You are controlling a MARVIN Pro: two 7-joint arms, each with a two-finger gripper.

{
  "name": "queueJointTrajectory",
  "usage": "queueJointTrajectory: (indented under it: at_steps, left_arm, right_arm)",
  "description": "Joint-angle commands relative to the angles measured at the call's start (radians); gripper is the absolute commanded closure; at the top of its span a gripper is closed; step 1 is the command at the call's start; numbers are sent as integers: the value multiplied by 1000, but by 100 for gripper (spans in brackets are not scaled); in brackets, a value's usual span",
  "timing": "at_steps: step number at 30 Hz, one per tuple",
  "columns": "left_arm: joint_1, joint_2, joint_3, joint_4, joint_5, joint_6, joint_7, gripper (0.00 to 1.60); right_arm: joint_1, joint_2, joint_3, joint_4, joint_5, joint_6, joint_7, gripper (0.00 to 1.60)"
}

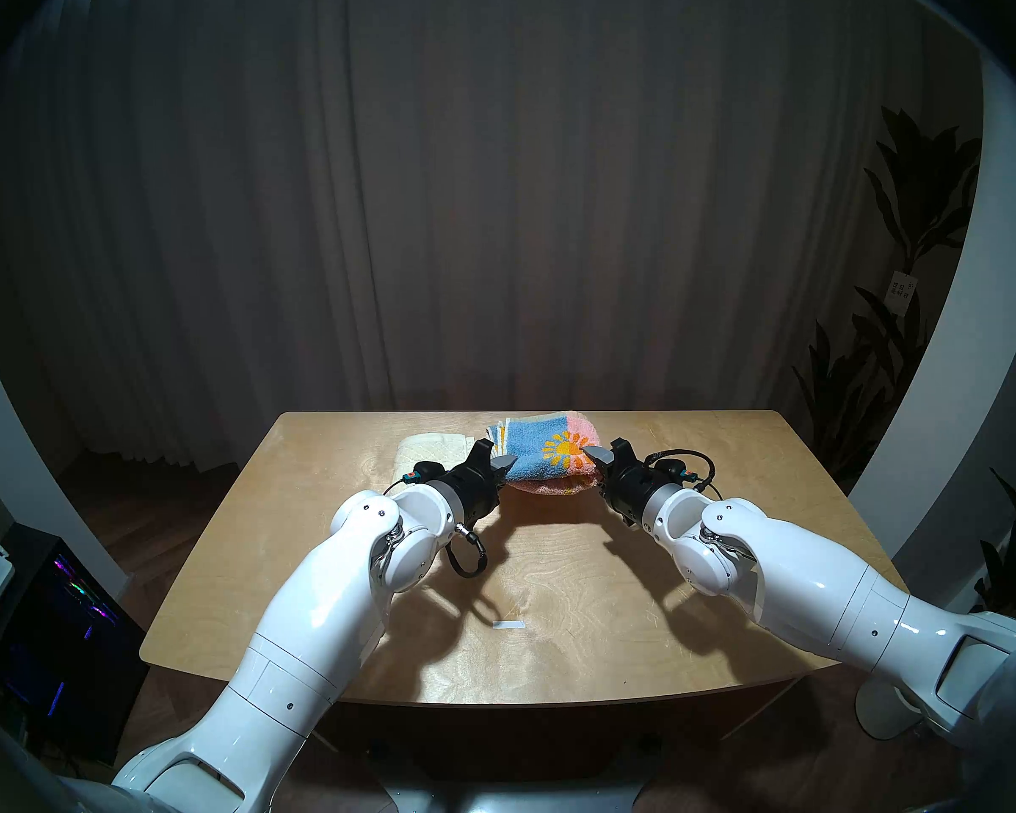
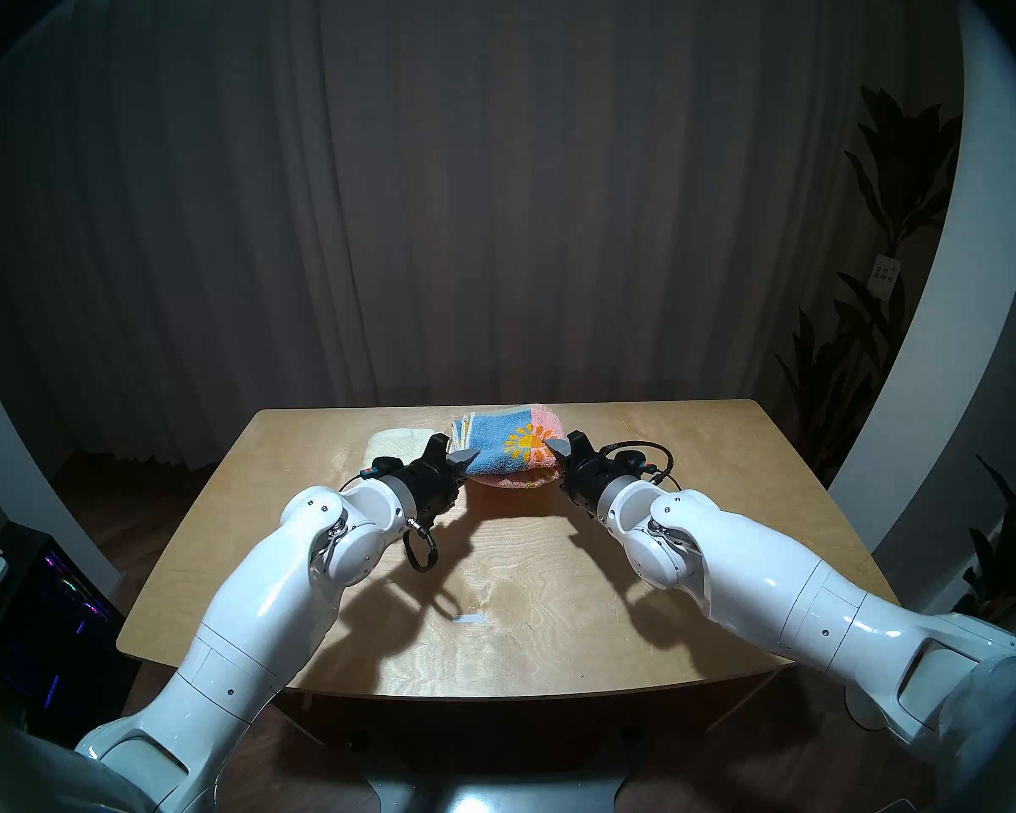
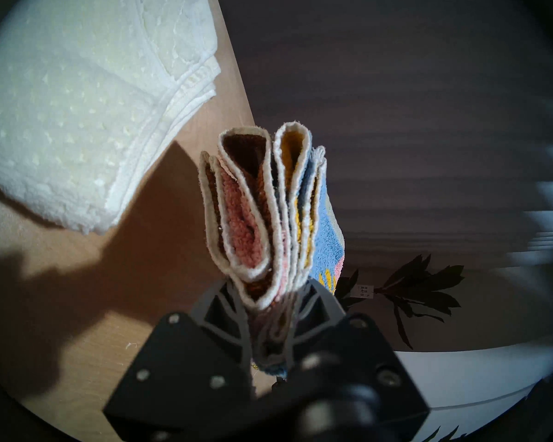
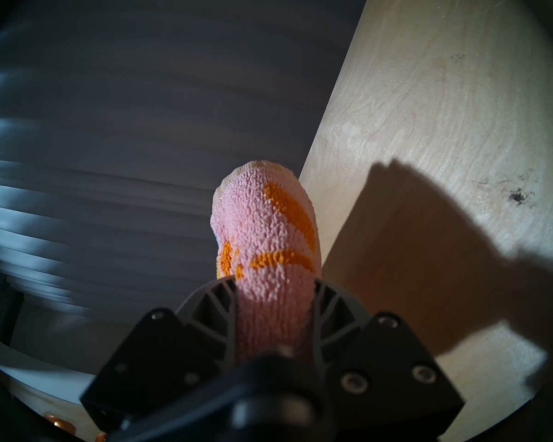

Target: Fold each towel twice and stack them on table

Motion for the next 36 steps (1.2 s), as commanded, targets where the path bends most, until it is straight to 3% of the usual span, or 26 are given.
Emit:
queueJointTrajectory:
  at_steps: [1, 18, 36]
  left_arm:
    - [16, 34, -39, -64, 1, -12, -13, 160]
    - [54, 109, -146, -114, -12, -9, -24, 160]
    - [60, 177, -232, -36, -68, 59, -64, 160]
  right_arm:
    - [47, -43, 3, -15, -20, -4, -4, 160]
    - [109, -177, -43, 4, -74, -28, -58, 160]
    - [192, -382, -117, 166, -147, -80, -123, 160]
